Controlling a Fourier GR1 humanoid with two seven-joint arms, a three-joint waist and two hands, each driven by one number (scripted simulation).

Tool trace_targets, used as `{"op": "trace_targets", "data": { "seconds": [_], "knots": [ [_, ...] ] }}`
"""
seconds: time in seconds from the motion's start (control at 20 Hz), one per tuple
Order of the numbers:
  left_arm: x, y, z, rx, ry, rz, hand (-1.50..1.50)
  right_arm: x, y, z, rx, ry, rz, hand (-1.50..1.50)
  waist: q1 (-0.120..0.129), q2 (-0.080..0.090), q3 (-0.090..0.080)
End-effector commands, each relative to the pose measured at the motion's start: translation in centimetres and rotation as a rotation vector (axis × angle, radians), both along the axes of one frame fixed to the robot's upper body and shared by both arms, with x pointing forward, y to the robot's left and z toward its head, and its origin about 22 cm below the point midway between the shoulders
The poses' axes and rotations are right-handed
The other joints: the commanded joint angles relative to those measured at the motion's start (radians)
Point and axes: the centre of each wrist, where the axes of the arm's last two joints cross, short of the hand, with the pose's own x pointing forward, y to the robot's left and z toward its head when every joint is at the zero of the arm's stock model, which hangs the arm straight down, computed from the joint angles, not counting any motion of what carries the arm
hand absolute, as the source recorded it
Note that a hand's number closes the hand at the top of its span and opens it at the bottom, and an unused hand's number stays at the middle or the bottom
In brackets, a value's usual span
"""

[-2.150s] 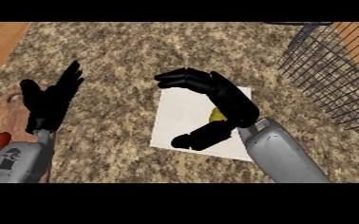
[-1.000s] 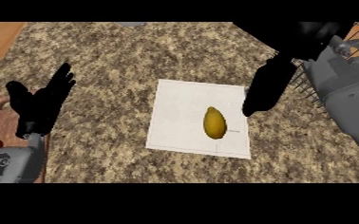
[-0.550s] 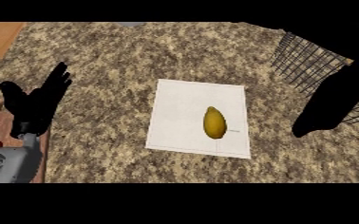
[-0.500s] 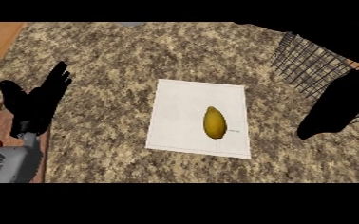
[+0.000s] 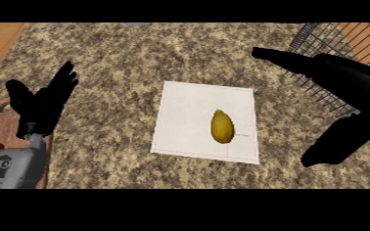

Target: Pick the lemon from the placemat and place it in the basket

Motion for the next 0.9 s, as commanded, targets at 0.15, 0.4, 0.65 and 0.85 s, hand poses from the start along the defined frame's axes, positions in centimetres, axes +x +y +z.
{"op": "trace_targets", "data": {
  "seconds": [0.15, 0.4, 0.65, 0.85],
  "knots": [
    [0.6, 0.3, 0.1, -0.001, 0.012, 0.006, 0.00, -0.7, 1.5, -7.0, 0.051, -0.053, -0.014, -1.50, 0.003, 0.002, 0.000],
    [-0.1, 0.0, -1.1, 0.023, -0.006, 0.011, 0.00, 1.0, 4.1, -12.0, 0.163, -0.034, -0.041, -1.50, 0.008, 0.003, 0.000],
    [-0.3, 2.0, 0.4, -0.013, -0.001, -0.005, 0.00, 2.7, 6.3, -14.1, 0.103, -0.027, -0.050, -1.50, 0.009, 0.001, -0.001],
    [0.8, 1.3, -0.9, 0.003, -0.005, -0.003, 0.00, 3.3, 5.3, -15.5, 0.041, 0.029, -0.026, -1.50, 0.003, 0.001, -0.001]
  ]
}}
